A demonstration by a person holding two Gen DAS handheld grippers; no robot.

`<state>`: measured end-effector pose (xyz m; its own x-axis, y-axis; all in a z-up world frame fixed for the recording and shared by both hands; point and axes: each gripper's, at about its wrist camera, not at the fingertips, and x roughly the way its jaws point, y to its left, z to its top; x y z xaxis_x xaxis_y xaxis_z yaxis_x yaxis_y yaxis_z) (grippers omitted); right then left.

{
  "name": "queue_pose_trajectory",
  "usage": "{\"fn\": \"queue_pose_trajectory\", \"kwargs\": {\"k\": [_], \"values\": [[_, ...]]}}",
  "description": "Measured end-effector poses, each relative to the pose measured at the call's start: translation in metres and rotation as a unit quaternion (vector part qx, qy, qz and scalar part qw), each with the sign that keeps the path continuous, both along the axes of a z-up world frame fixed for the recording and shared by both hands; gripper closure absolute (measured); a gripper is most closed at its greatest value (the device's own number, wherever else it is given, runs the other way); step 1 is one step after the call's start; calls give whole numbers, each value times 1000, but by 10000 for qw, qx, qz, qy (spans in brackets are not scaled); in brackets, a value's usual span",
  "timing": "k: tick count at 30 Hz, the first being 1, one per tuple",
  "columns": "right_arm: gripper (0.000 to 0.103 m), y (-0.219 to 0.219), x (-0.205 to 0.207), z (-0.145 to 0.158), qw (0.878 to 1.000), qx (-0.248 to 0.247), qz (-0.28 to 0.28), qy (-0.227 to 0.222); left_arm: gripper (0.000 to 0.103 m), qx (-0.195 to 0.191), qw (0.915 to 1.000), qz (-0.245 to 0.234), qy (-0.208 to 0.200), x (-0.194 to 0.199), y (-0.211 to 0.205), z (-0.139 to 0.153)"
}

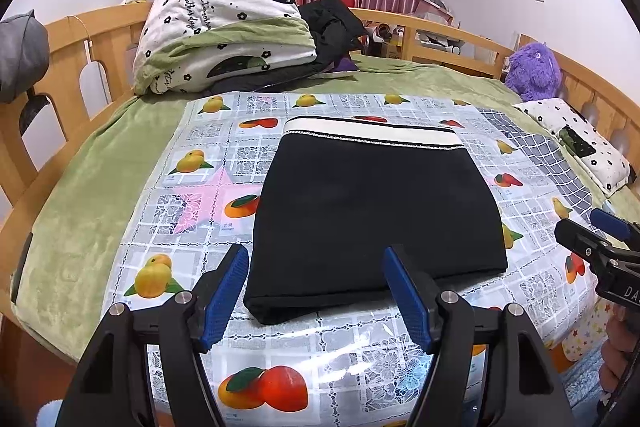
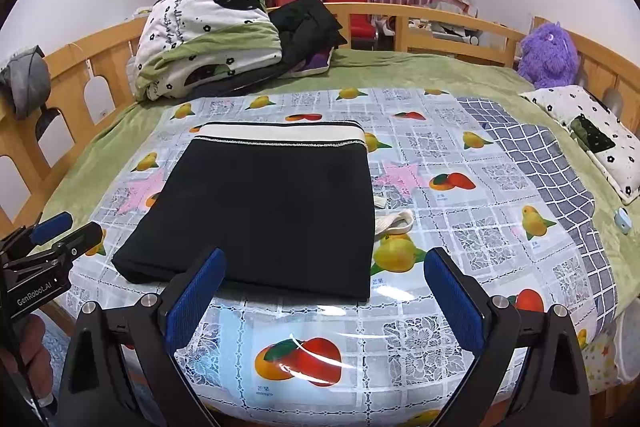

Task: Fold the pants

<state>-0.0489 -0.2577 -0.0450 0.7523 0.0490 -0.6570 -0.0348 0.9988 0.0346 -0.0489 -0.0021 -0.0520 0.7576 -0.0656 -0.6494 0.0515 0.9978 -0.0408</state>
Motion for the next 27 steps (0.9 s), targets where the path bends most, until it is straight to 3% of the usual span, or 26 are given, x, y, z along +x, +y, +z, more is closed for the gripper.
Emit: {"fn": "queue_pose_trajectory", "kwargs": {"k": [27], "values": [[5, 2, 1, 2, 10000, 1, -27, 1, 34, 41, 10000, 51, -26, 1, 5, 1]]}}
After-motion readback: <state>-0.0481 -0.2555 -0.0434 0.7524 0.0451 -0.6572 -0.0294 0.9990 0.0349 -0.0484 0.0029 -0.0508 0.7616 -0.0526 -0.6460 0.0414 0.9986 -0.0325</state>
